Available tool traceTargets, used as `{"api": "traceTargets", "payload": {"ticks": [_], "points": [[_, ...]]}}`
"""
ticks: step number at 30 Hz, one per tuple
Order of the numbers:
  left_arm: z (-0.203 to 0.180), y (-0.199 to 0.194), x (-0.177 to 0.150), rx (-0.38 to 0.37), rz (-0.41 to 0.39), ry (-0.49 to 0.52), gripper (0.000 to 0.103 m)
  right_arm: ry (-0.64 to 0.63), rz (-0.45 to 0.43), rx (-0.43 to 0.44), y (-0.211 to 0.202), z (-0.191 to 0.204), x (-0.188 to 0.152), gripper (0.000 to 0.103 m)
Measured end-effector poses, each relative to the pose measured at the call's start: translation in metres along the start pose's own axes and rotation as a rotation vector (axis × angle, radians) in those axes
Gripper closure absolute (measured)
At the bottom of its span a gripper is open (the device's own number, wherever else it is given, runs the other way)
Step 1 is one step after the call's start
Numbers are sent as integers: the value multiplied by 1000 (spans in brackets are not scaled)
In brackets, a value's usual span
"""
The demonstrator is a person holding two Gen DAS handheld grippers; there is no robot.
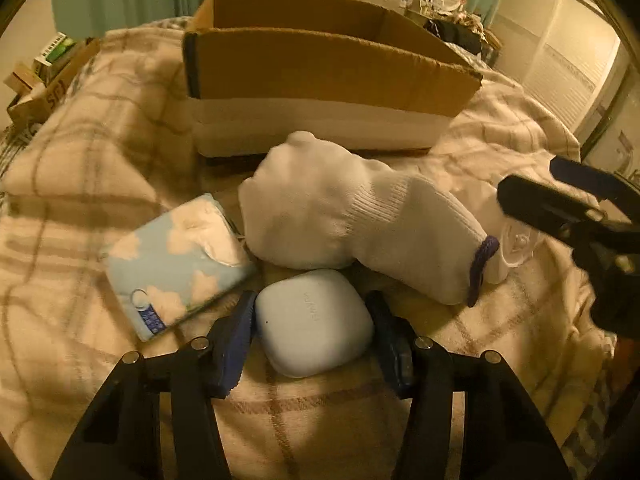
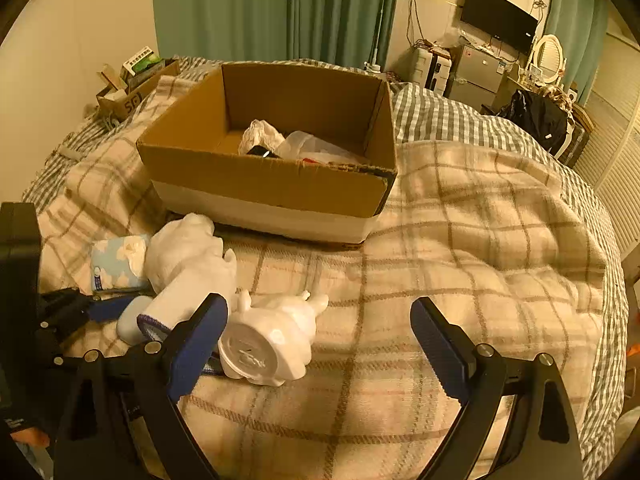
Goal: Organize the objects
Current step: 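Grasp the white earbud case with the left tool while the right tool grasps the white toy figure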
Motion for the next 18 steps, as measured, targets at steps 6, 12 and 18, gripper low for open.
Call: {"api": "traceTargets", "payload": {"ticks": [6,12,18], "points": [[7,-34,11,9,-94,-31,47,-15,14,25,7,6,-1,13],[10,-46,16,15,-120,-34,47,-39,79,65,28,18,-8,27],[10,-44,18,10,-113,-39,47,-52,99,87,36,23,-11,56]]}}
Point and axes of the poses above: each gripper's, at about its wrist camera, not at the fingertips, and y roughly the way its jaws point, z to its left, x to its top, the point moved 5 cm from there along y, roughly the way its jaws point, and after that the axes turned 12 degrees about -y, right-handed, at the moved point
